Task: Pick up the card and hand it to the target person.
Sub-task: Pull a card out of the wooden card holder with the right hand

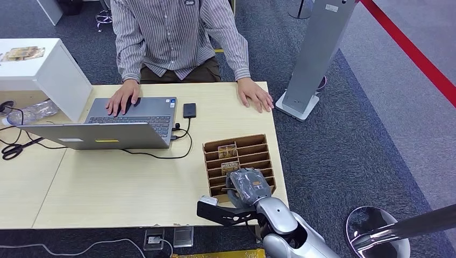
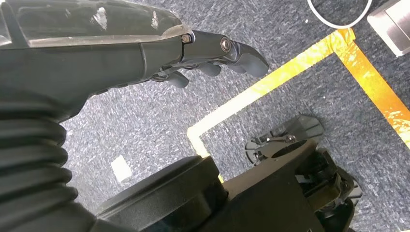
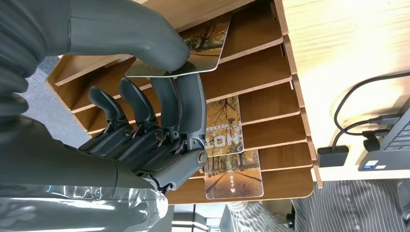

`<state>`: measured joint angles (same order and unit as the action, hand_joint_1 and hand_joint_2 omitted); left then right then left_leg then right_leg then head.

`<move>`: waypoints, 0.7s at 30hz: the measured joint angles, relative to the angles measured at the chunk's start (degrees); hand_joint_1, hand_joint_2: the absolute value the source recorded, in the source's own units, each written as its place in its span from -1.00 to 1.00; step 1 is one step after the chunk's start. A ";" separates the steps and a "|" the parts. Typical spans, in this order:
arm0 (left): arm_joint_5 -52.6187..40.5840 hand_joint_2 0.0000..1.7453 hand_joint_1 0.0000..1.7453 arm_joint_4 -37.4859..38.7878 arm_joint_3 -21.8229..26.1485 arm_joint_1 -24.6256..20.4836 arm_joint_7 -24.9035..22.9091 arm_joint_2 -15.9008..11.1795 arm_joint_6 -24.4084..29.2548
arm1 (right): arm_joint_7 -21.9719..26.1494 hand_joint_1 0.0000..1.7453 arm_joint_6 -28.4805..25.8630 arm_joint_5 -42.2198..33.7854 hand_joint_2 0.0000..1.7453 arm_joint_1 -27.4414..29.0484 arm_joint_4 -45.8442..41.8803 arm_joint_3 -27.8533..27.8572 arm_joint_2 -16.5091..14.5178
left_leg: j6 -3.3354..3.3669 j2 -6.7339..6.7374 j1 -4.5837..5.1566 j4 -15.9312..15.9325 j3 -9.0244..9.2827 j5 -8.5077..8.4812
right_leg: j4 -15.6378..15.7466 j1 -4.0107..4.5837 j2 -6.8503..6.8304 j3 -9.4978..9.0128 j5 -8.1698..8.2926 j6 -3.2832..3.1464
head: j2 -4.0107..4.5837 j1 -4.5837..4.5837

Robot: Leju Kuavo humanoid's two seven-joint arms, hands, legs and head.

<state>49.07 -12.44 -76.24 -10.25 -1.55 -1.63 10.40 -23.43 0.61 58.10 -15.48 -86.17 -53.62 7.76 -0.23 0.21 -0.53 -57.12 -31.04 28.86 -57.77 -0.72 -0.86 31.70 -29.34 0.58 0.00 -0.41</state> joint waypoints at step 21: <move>-0.15 1.00 -1.00 0.00 0.00 0.07 0.38 -0.19 0.38 | 11.57 0.76 -11.38 -23.46 1.00 -5.40 -12.12 8.89 3.65 | 0.00 0.01 0.00 -0.01 0.01 0.00 | 0.00 0.00 0.01 0.00 0.01 0.00 | 0.00 0.02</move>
<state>48.92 -12.44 -76.24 -10.17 -1.17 -1.81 10.78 -11.86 -10.76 34.64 -20.88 -98.29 -44.73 11.41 -0.23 0.22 -0.53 -57.13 -31.02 28.86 -57.77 -0.72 -0.85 31.70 -29.33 0.58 0.00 -0.39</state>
